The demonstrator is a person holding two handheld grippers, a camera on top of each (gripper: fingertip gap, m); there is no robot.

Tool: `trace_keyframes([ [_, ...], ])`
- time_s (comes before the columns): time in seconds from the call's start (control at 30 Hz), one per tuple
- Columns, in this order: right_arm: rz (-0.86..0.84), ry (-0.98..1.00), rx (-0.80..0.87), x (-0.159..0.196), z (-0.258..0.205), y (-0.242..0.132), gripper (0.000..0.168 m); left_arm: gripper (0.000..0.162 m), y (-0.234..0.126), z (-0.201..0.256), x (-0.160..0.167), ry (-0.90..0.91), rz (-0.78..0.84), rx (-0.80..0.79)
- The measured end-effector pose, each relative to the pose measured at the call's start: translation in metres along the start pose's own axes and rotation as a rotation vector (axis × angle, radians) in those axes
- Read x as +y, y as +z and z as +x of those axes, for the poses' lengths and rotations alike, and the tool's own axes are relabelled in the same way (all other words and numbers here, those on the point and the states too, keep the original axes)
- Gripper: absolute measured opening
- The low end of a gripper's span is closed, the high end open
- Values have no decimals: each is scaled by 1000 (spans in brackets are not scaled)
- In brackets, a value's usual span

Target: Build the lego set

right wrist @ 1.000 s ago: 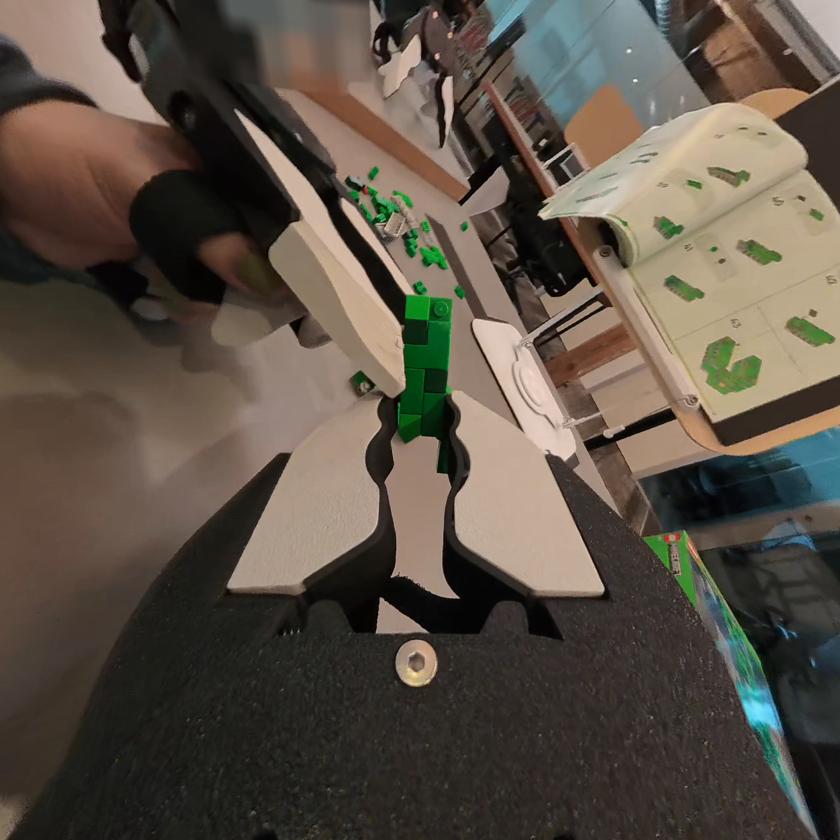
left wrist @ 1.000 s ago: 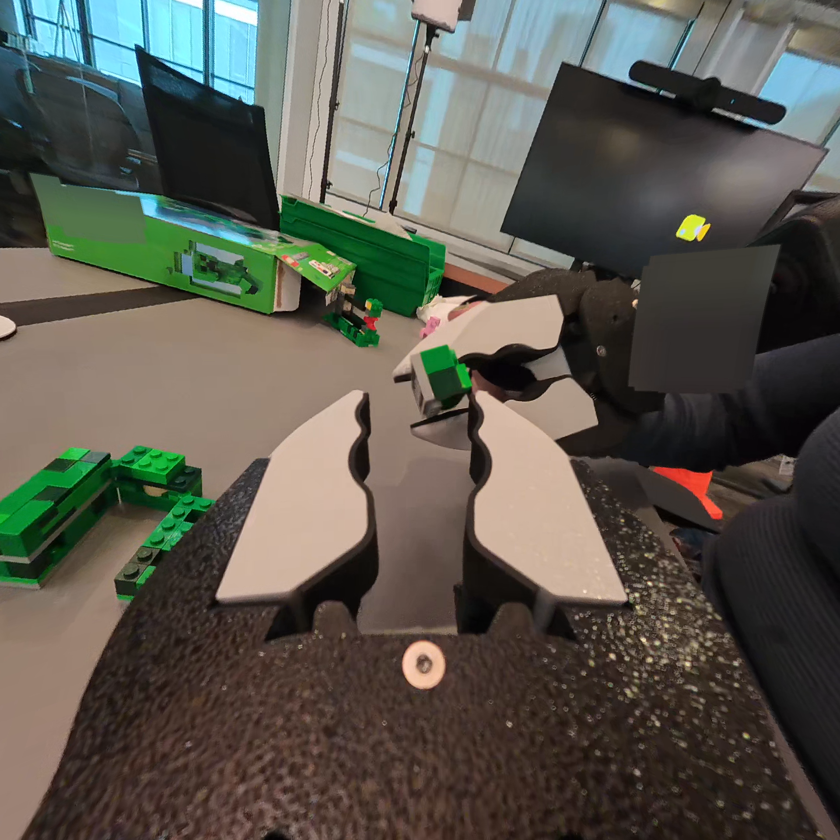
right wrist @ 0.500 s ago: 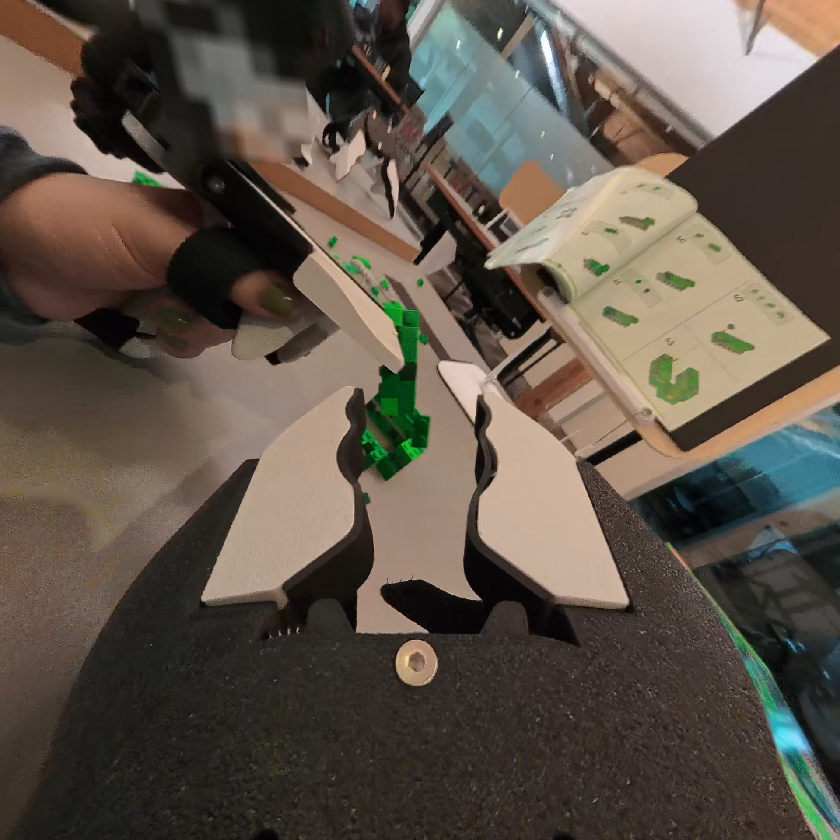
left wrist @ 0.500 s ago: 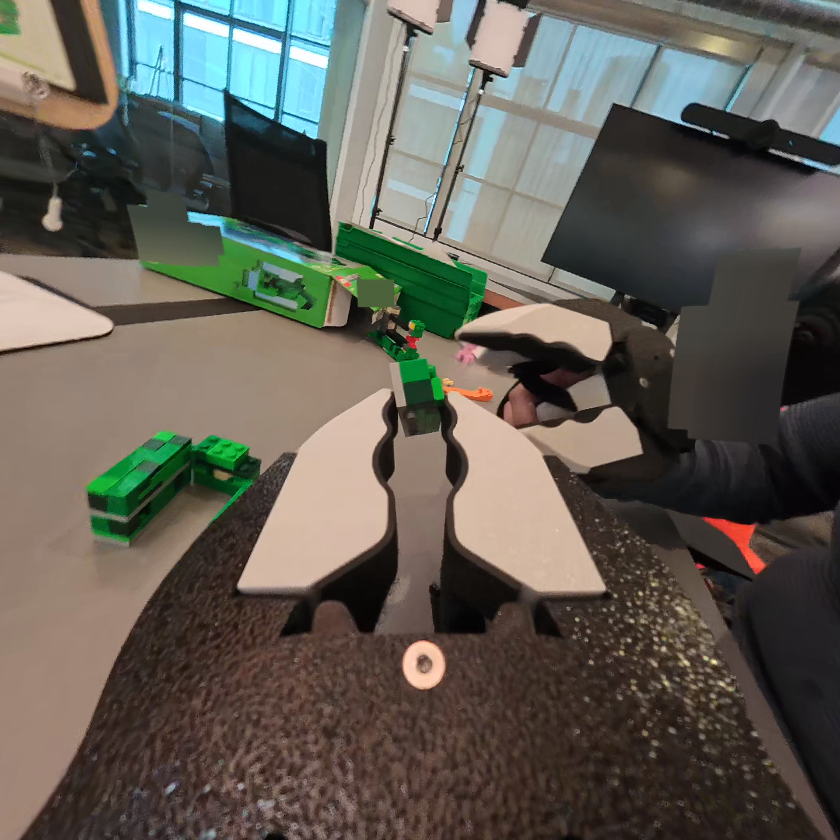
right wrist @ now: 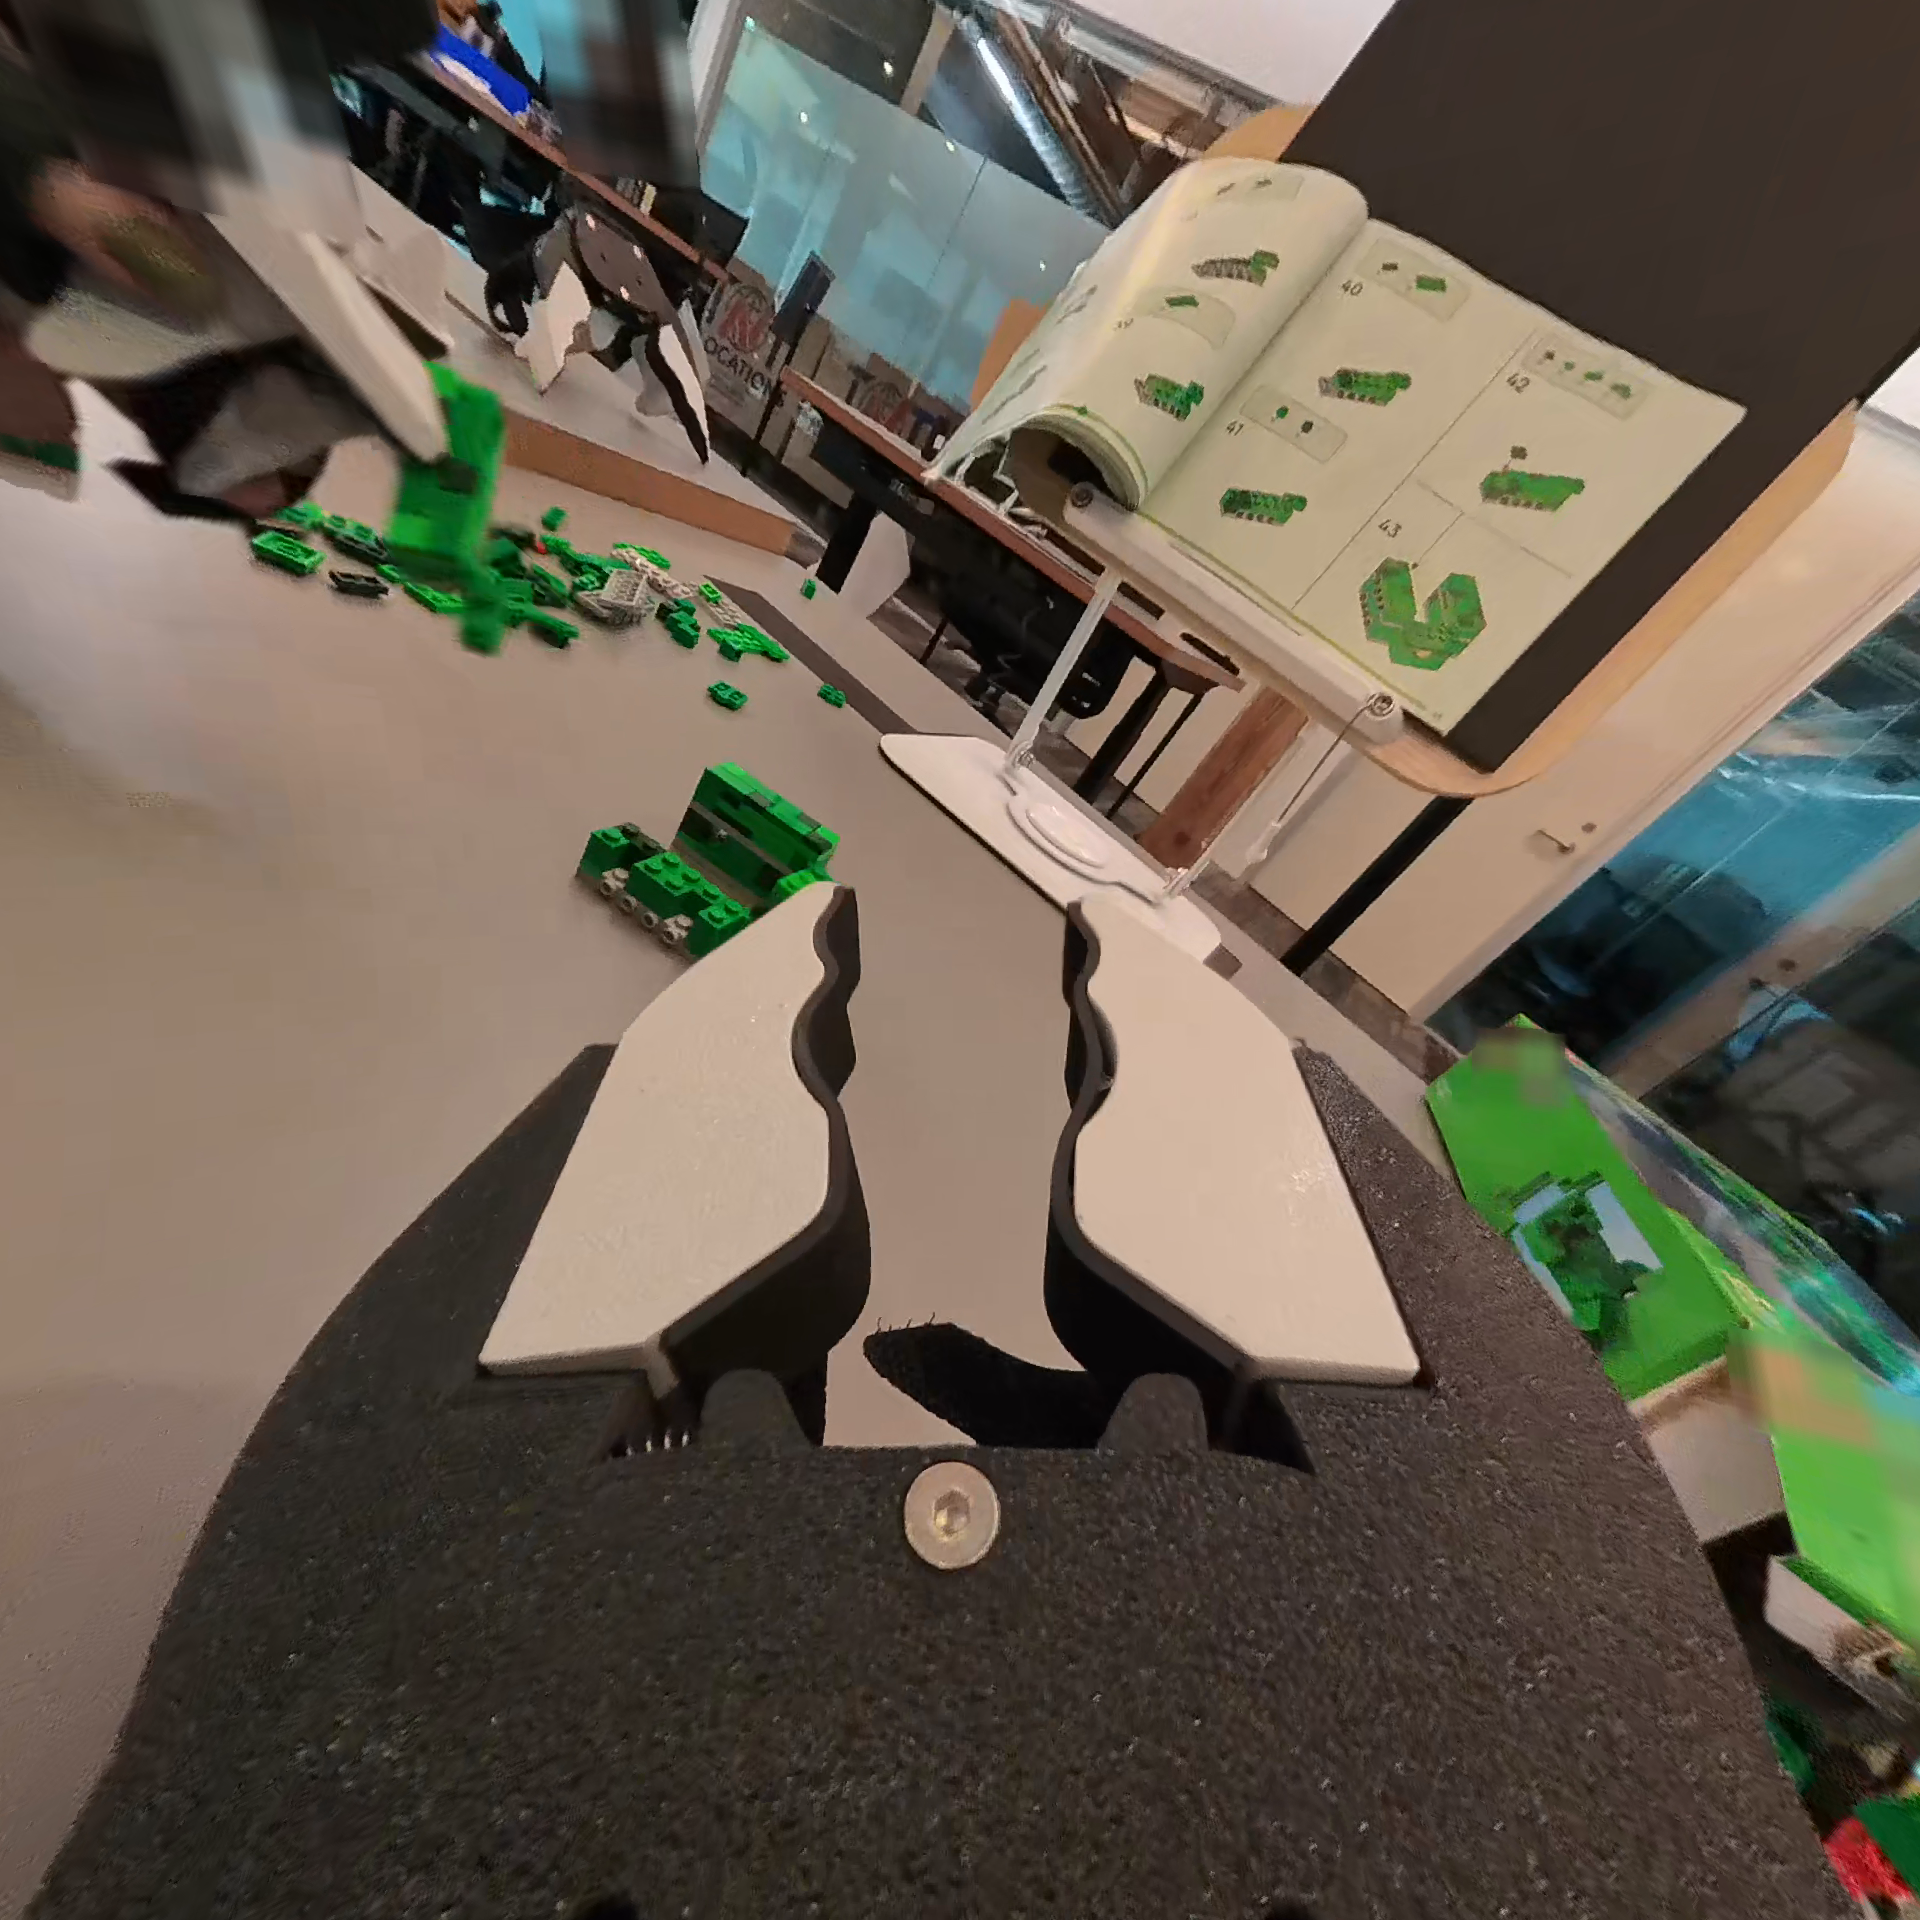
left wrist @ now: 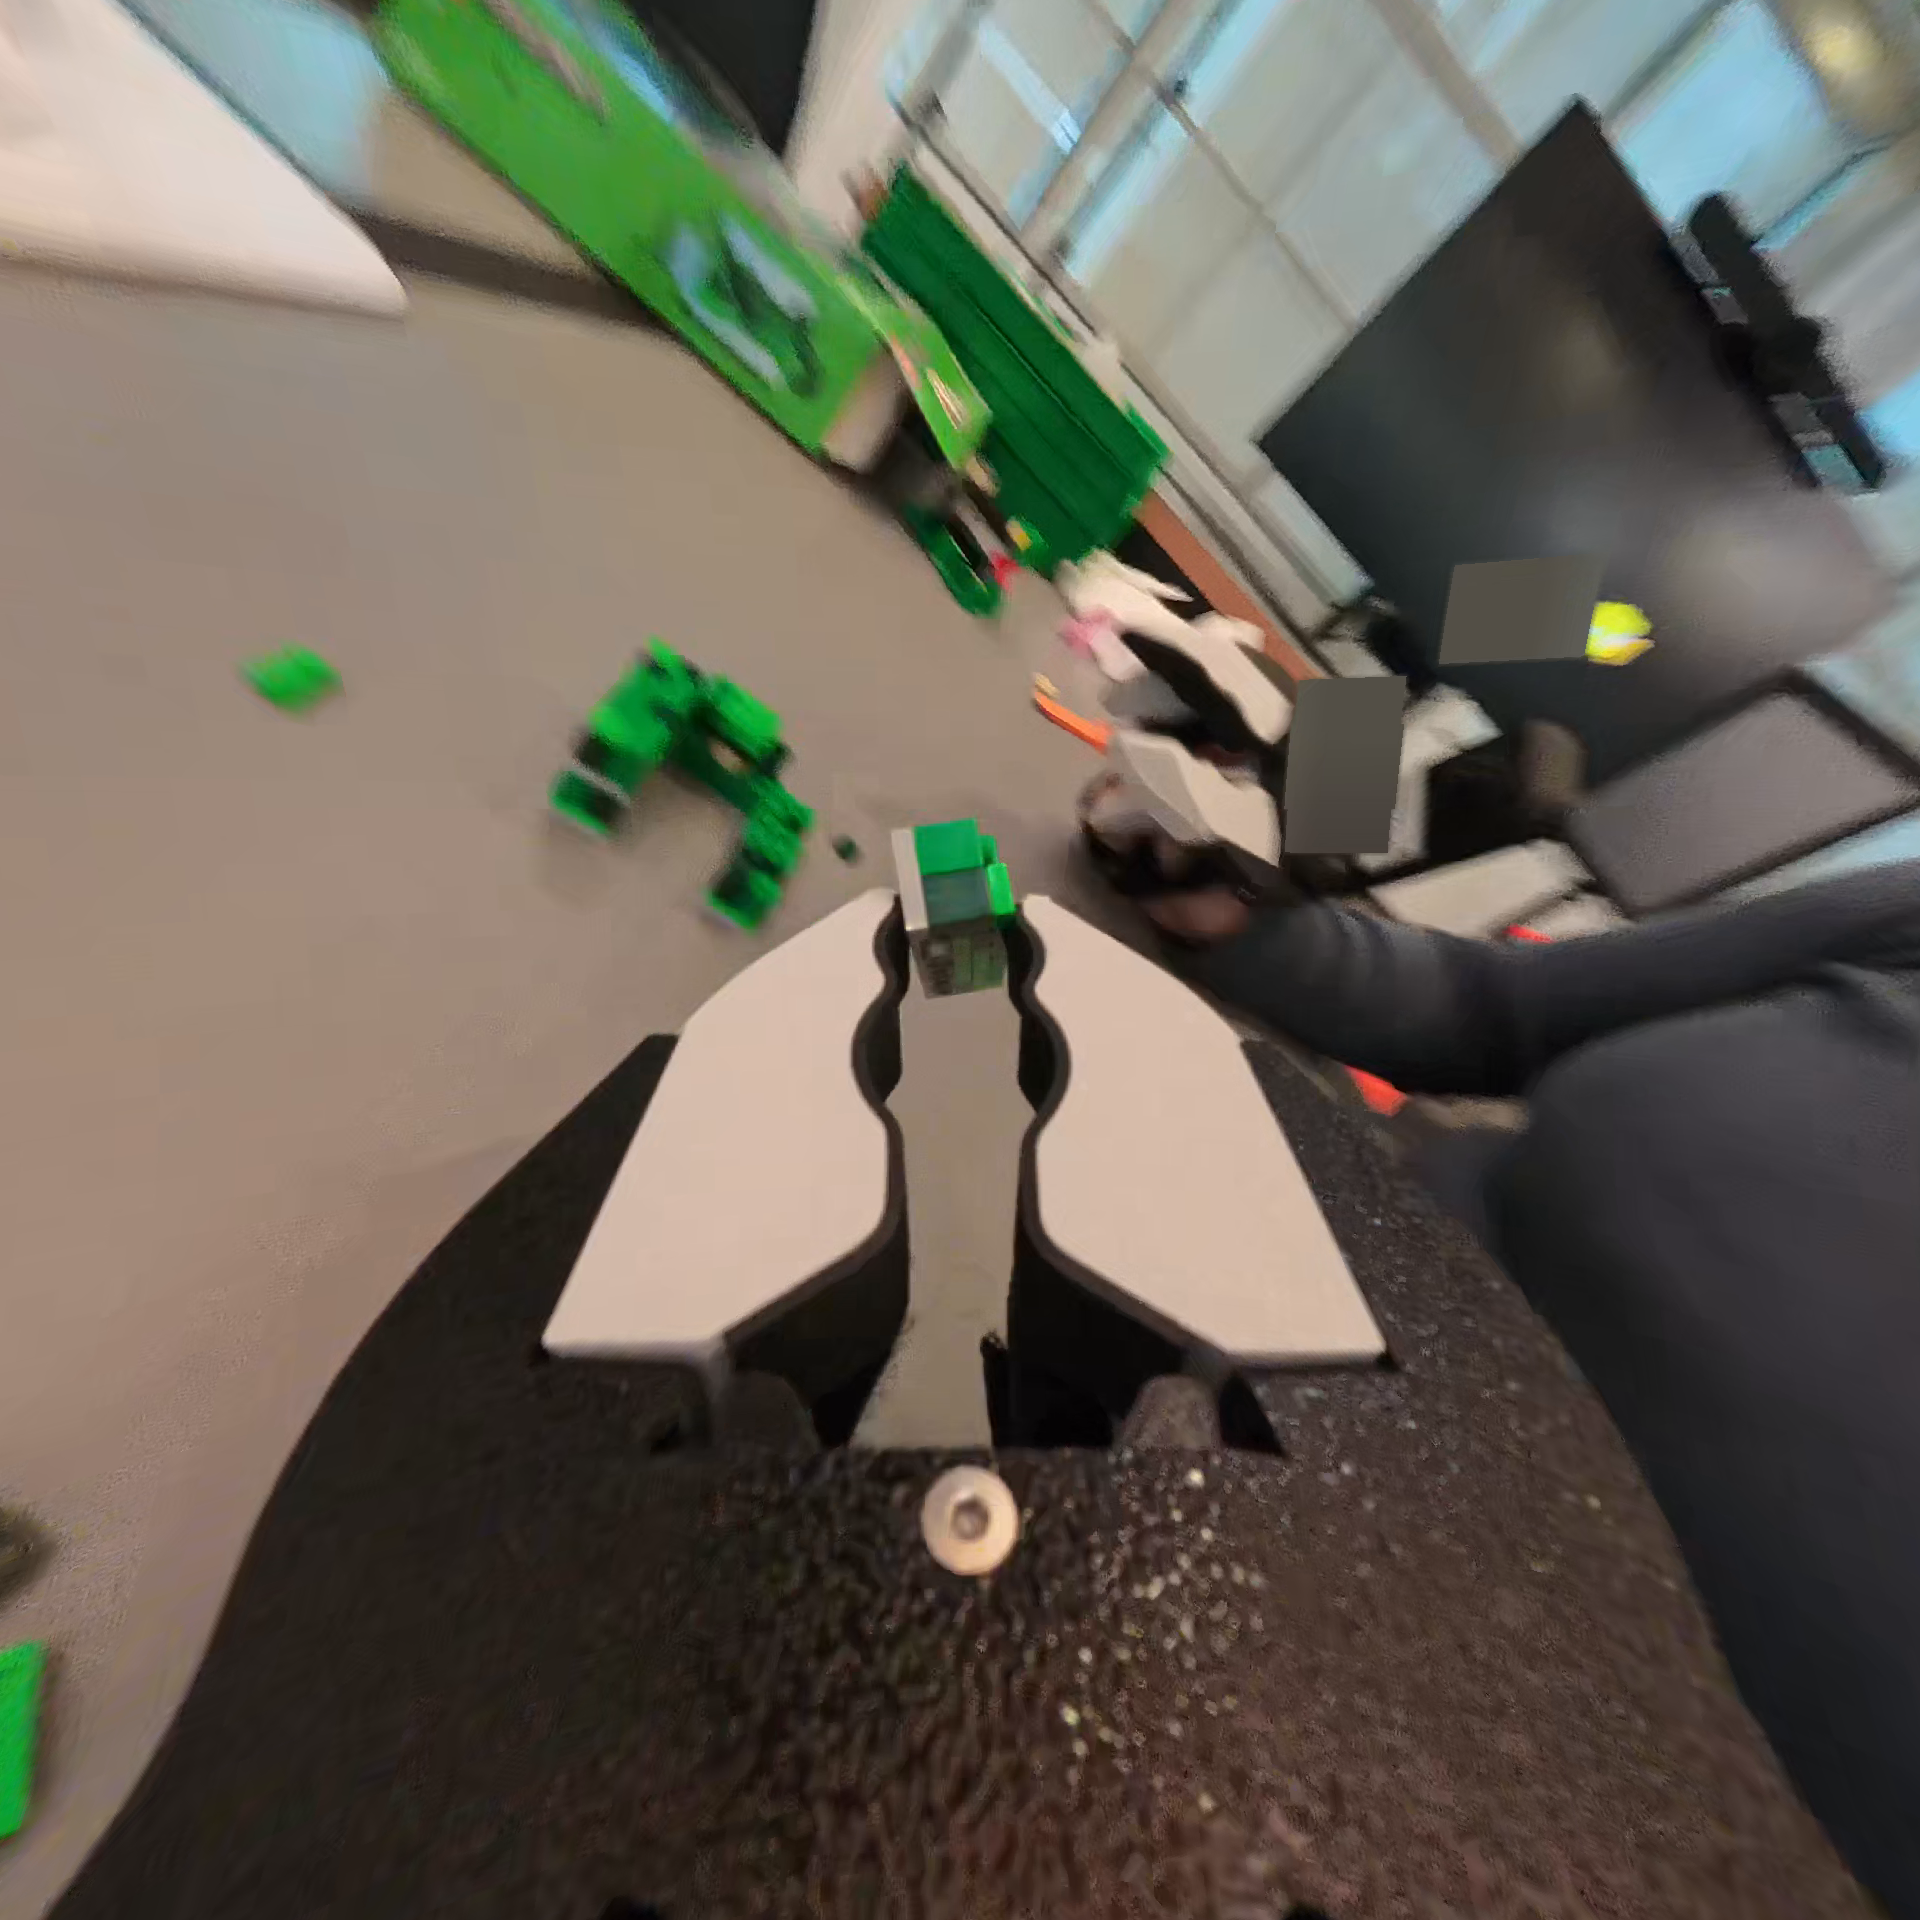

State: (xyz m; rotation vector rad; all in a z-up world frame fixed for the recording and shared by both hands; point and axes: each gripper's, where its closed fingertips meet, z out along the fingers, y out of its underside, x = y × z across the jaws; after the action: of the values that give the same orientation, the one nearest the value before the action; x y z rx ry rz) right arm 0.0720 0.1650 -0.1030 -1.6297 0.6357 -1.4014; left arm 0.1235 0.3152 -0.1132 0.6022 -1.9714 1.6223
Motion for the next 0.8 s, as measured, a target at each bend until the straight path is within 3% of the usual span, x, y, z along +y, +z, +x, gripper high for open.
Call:
trace_keyframes([
  [0.17,-31,19,-50,6,-7,3,29,17,9,9,44,-157,-234,162],
  [0.3,-143,-18,-259,21,-33,12,21,17,21,23,63,-180,-338,239],
  [0.37,-183,-37,-384,27,-42,18,12,17,24,27,69,-202,-367,270],
  [0.53,-316,-16,-676,49,-58,29,11,17,30,37,80,-266,-427,331],
  [0.8,-292,46,-869,51,-70,43,10,18,30,39,78,-329,-414,378],
])
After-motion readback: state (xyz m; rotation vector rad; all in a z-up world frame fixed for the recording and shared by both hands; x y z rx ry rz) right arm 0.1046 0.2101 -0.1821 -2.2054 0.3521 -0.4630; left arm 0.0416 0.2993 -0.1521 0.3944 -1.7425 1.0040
